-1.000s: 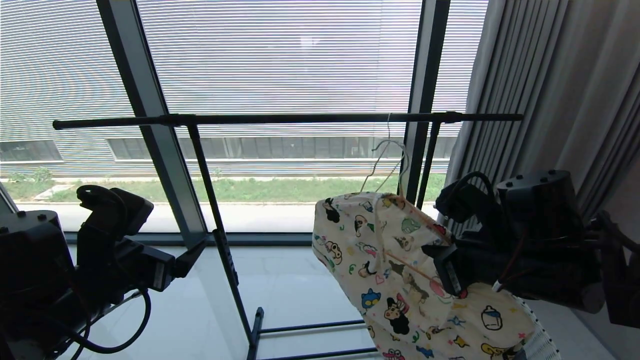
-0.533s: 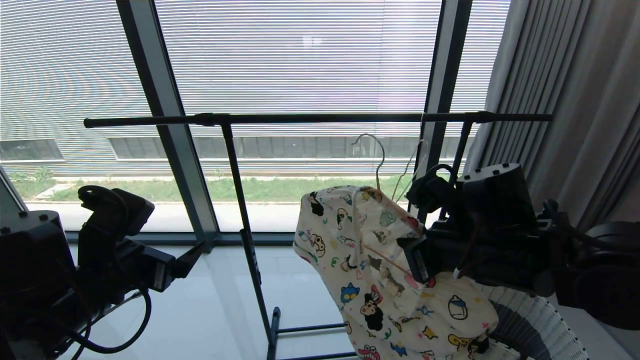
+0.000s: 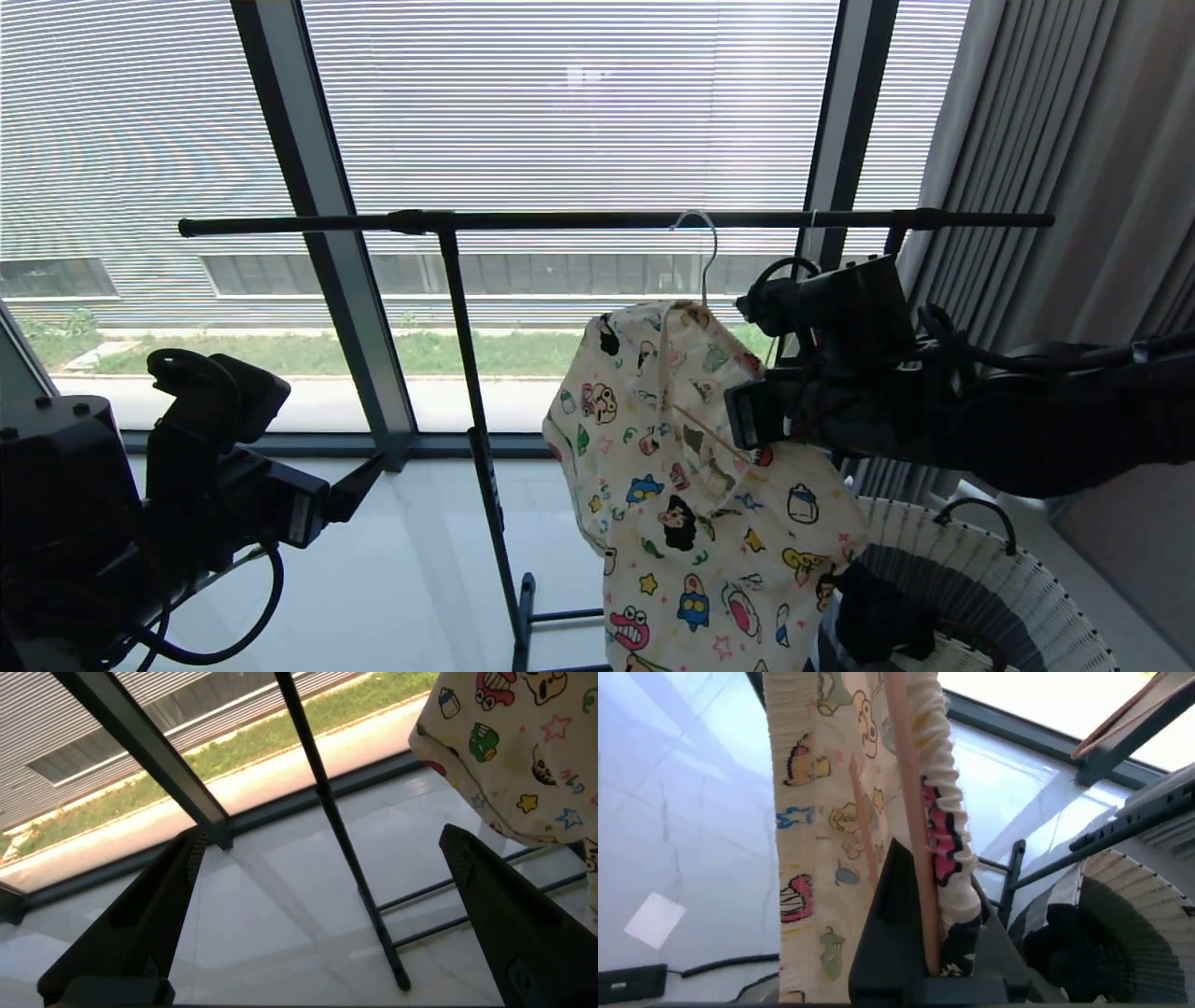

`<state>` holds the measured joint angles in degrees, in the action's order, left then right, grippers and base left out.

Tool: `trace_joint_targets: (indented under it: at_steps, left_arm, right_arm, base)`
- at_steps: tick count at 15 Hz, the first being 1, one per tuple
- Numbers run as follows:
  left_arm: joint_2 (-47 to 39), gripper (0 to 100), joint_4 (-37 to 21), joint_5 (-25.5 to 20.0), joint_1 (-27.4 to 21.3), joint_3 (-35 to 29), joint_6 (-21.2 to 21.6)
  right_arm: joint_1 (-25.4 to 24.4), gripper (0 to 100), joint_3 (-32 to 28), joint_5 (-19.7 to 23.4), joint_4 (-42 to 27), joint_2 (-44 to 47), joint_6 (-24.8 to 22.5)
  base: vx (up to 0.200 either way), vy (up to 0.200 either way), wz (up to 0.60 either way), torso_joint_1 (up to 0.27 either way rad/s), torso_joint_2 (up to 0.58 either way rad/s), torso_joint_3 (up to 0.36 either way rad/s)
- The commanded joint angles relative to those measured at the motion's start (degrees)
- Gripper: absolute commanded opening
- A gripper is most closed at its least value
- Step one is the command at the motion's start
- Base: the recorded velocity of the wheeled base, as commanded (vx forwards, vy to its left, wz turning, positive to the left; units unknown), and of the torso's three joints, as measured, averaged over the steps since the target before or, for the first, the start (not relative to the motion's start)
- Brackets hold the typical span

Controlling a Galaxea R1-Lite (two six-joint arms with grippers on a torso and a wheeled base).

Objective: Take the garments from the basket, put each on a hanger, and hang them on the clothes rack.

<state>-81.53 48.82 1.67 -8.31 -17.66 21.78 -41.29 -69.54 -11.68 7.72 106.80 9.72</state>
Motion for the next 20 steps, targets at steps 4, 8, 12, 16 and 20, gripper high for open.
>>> trace_joint_targets:
  at_steps: [4, 8, 12, 16, 20]
  left_arm:
    - [-0.03, 100, 0.13, 0.09, -0.56, 0.79, 0.01]
    - [1.9, 100, 0.13, 0.62, -0.56, 3.16, 0.01]
    - [2.52, 100, 0.13, 1.58, -0.56, 3.43, -0.08]
    - [2.52, 100, 0.13, 1.58, -0.56, 3.16, 0.01]
    - [2.78, 100, 0.13, 1.58, -0.48, 1.93, 0.54]
  right_arm:
    - [2.27, 0, -6.4, -2.21, -0.42, 3.33, 1.97]
    - [2.18, 0, -9.39, -3.44, -0.6, 4.2, 2.24]
    - [0.86, 0, -9.39, -3.44, -0.6, 4.29, 2.24]
    - [0.51, 0, -9.39, -3.44, -1.12, 4.91, 2.33]
    - [1.21, 0, -12.2, -3.35, -1.04, 8.69, 3.91]
  base:
    - [0.05, 0.0, 0.0, 0.002, 0.0, 0.002]
    - [0.2, 0.0, 0.0, -0.002, 0.0, 0.004]
    - [0.2, 0.0, 0.0, 0.008, 0.0, -0.001]
    - [0.05, 0.0, 0.0, 0.001, 0.0, 0.001]
    - [0.0, 0.0, 0.0, 0.0, 0.0, 0.0]
